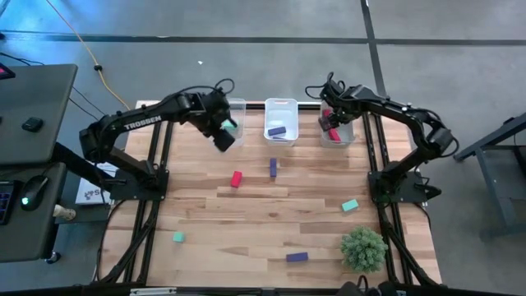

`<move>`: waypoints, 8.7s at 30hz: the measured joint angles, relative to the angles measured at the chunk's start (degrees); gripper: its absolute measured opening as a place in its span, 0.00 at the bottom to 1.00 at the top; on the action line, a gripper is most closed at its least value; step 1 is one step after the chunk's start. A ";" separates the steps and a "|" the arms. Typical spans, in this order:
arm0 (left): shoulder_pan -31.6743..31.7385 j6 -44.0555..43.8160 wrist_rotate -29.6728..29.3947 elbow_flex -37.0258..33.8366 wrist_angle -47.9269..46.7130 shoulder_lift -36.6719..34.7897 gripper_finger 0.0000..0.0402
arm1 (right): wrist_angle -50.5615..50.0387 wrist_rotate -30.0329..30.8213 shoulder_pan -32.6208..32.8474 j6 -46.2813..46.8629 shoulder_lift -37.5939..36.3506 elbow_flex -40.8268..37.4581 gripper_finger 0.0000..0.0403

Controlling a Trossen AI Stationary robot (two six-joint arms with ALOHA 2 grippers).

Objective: Sort & place blocks by color
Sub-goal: Put the blue block into the transparent bin, then put the violet block into the white bin

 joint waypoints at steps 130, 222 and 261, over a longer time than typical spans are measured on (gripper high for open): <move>-82.41 -109.80 -29.64 -24.74 8.27 -1.95 0.00 | -1.06 -3.83 22.23 8.57 -1.05 8.00 0.43; 13.38 9.06 0.09 -23.50 43.65 6.85 0.00 | 19.80 -4.56 22.15 25.23 -1.05 8.00 0.43; 13.38 13.14 -0.76 -22.05 42.87 7.11 0.25 | 20.75 -2.35 37.64 41.74 -0.96 8.00 0.43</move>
